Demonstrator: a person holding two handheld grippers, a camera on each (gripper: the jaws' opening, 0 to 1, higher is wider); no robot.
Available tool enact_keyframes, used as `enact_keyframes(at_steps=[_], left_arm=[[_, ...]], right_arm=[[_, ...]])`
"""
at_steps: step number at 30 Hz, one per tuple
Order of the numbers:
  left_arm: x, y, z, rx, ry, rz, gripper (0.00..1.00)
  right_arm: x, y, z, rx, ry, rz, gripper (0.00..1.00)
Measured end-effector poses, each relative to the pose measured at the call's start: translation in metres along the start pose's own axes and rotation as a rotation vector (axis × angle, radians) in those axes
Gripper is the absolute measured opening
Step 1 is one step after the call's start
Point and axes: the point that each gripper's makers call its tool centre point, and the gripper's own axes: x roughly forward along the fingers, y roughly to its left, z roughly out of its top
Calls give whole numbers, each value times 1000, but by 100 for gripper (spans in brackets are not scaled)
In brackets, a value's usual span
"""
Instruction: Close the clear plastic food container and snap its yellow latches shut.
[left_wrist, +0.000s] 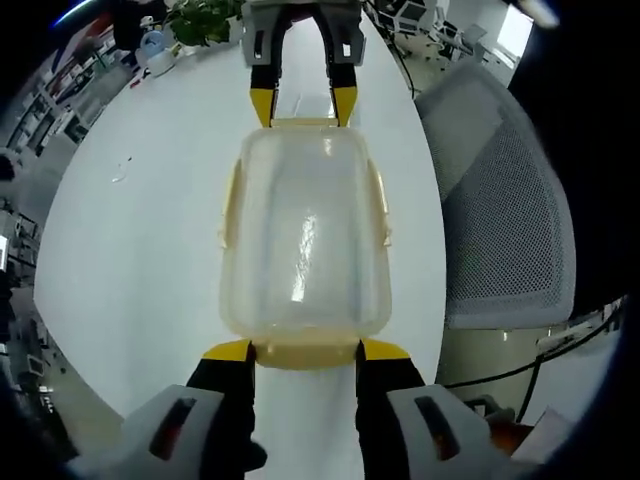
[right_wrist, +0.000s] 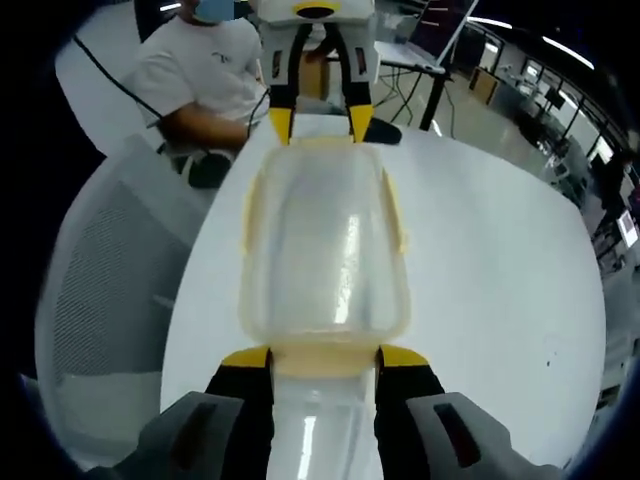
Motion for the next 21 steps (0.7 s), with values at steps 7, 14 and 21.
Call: enact_keyframes(at_steps=[7,14,21], left_arm=[[2,-1,7,9,-1,-6,38],[6,-2,21,8,-15,-10,38],[12,-2,38,23,-19,-16,38]], right_arm=[[-5,3,-6,12,2,4,37],[-12,5,-19,16,15,-3,37],[-20,8,-36,36,26,-11,37]])
